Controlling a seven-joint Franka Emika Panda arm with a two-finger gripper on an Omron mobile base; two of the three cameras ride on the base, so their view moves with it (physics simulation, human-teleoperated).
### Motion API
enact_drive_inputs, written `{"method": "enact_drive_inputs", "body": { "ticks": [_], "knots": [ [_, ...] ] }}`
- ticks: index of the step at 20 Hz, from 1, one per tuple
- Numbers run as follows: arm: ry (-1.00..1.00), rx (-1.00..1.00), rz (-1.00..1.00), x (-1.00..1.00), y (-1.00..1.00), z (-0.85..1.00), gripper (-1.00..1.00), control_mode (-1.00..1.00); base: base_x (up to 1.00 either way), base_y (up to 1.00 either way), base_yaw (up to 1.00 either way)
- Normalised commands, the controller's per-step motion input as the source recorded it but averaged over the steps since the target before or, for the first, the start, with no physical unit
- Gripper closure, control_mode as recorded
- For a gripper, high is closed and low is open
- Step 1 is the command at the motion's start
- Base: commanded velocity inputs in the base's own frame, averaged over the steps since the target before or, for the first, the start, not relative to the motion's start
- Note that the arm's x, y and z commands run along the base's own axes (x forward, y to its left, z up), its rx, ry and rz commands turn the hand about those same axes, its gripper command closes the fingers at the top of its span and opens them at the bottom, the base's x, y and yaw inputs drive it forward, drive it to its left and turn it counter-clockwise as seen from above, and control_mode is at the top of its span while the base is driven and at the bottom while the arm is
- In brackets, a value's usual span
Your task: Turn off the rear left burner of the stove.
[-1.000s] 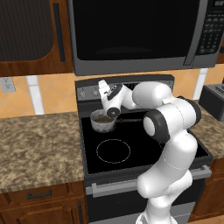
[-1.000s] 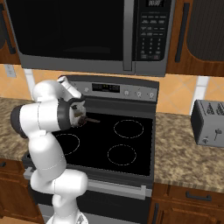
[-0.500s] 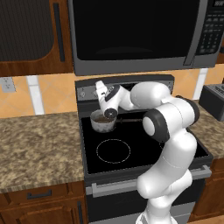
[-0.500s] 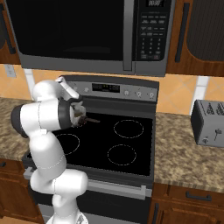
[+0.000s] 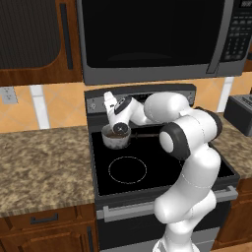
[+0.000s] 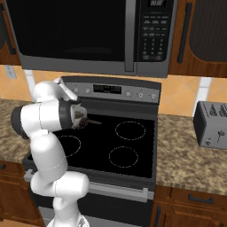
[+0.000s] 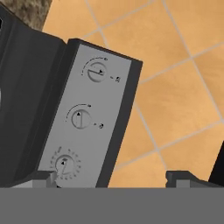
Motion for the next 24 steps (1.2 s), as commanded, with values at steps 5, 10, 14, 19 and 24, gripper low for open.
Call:
{"method": "enact_drive_inputs", "body": {
  "ticks": [5,10,14,19,24],
  "knots": [
    [0.0,0.0,-0.01,0.0,0.04,0.0,-1.0,-1.0,0.0,0.0,0.0],
    [0.0,0.0,-0.03,0.0,0.0,0.0,-1.0,-1.0,0.0,0.0,0.0],
    [0.0,0.0,-0.03,0.0,0.0,0.0,-1.0,-1.0,0.0,0.0,0.0],
    [0.0,0.01,-0.01,0.08,0.0,0.0,-1.0,-1.0,0.0,0.0,0.0],
    [0.0,0.0,0.0,0.18,0.0,0.0,-1.0,-1.0,0.0,0.0,0.0]
  ]
}}
